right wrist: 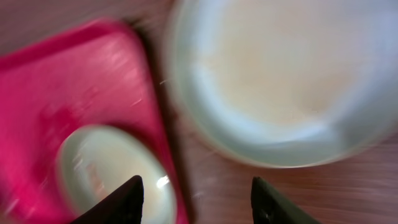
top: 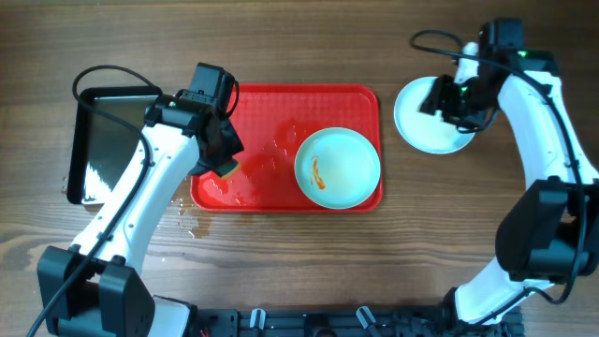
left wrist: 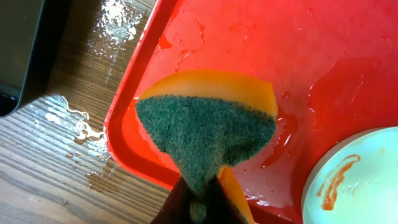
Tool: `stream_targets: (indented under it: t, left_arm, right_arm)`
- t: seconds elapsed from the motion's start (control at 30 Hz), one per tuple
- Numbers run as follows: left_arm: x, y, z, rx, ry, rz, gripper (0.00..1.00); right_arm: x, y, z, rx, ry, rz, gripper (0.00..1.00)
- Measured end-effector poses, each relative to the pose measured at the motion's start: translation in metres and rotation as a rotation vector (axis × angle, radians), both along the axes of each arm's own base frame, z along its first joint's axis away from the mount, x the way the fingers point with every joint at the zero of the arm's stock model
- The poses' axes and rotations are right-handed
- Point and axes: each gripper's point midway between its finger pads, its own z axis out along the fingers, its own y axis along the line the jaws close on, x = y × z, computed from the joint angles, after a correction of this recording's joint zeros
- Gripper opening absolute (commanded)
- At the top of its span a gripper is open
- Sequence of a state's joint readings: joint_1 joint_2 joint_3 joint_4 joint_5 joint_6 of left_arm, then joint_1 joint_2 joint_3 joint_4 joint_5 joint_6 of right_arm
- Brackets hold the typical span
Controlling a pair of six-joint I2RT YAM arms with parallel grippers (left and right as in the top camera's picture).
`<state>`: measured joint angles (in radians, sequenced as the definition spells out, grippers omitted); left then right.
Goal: Clean dirty plates on tray and stack at the side
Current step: 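Move the right gripper back and grasp the rim of the last plate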
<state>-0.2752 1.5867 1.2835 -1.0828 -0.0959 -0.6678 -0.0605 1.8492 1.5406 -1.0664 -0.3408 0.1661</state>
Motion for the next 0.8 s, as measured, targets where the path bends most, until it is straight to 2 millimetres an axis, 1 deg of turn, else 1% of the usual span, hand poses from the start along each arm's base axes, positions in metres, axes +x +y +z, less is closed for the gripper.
stream_targets:
  t: [0.03,0.07,0.1,0.13,0.23,0.3,0.37,0.43,0.53,0.6,0.7,0.8]
  left_arm:
    - [0.0,-0.001,0.0,-0.004,0.001,-0.001,0.04]
    - [0.0,-0.001,0.0,-0.007,0.002,-0.001,0.04]
    - [0.0,-0.002,0.0,-0.009,0.003,-0.002,0.04]
    - [-0.001,-0.002,0.0,-0.012,0.003,-0.002,0.04]
    - [-0.001,-0.003,0.0,-0.015,0.004,-0.002,0.04]
    - [-0.001,-0.003,0.0,-0.015,0.005,-0.003,0.04]
    - [-0.002,-0.002,0.0,-0.014,0.009,-0.003,0.04]
    - [-0.002,-0.002,-0.001,-0.013,0.011,-0.003,0.04]
    - [-0.002,-0.002,0.0,-0.014,0.008,-0.003,0.04]
    - [-0.002,-0.002,0.0,-0.014,0.008,-0.003,0.04]
    - [-0.002,-0.002,0.0,-0.014,0.008,-0.003,0.04]
    - [-0.002,-0.002,0.0,-0.014,0.008,-0.003,0.04]
  right_arm:
    - [-0.006,0.021,0.001,0.029,0.007,0.072,0.57]
    - [-0.01,0.033,0.001,0.035,0.011,0.116,0.58]
    - [-0.014,0.047,0.001,0.031,0.014,0.164,0.63]
    - [-0.019,0.059,0.0,0.025,0.019,0.206,0.64]
    - [-0.032,0.091,-0.005,-0.049,0.027,0.32,0.63]
    - [-0.036,0.1,-0.011,-0.113,0.028,0.35,0.59]
    - [-0.04,0.101,-0.03,-0.194,0.057,0.37,0.54]
    - [-0.045,0.096,-0.052,-0.234,0.109,0.367,0.53]
    - [-0.048,0.09,-0.074,-0.266,0.17,0.369,0.53]
    - [-0.049,0.089,-0.08,-0.273,0.184,0.371,0.53]
    - [-0.049,0.088,-0.08,-0.277,0.185,0.374,0.51]
    - [-0.049,0.089,-0.08,-0.275,0.185,0.374,0.53]
